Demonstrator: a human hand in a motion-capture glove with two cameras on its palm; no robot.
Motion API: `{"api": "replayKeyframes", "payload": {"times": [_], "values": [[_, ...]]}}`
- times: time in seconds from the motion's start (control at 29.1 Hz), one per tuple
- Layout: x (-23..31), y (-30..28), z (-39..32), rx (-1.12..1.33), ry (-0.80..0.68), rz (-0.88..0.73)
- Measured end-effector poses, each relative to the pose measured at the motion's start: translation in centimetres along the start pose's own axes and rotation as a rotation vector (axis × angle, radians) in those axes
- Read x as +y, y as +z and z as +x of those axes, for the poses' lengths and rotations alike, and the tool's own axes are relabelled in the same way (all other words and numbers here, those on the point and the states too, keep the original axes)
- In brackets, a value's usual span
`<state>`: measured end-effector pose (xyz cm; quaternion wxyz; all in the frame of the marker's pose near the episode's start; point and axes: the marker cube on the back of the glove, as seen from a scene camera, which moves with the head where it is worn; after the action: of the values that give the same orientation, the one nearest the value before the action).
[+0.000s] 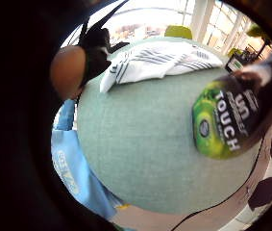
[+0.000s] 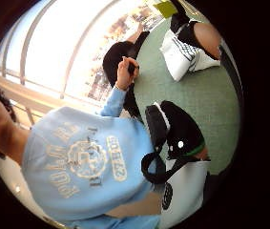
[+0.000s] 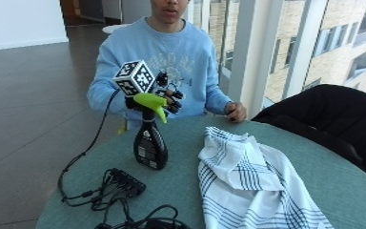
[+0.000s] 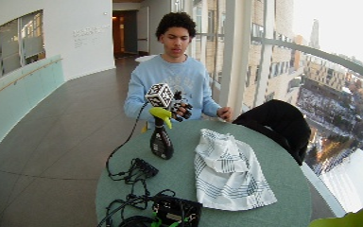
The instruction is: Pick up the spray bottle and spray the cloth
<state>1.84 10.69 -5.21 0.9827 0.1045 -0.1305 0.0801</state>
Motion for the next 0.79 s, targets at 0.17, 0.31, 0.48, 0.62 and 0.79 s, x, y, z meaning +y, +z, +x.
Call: {"api": "replayKeyframes", "payload": {"times": [0.17, 0.31, 0.48, 0.62, 0.79], "values": [[3.3, -2.2, 3.2, -0.087, 0.113, 0.06], [5.3, -3.6, 5.9, -0.275, 0.208, 0.109], [6.3, -5.0, 9.6, -0.494, 0.308, 0.179], [5.8, -5.7, 12.2, -0.517, 0.355, 0.215], [3.8, -5.2, 14.8, -0.587, 0.402, 0.275]]}}
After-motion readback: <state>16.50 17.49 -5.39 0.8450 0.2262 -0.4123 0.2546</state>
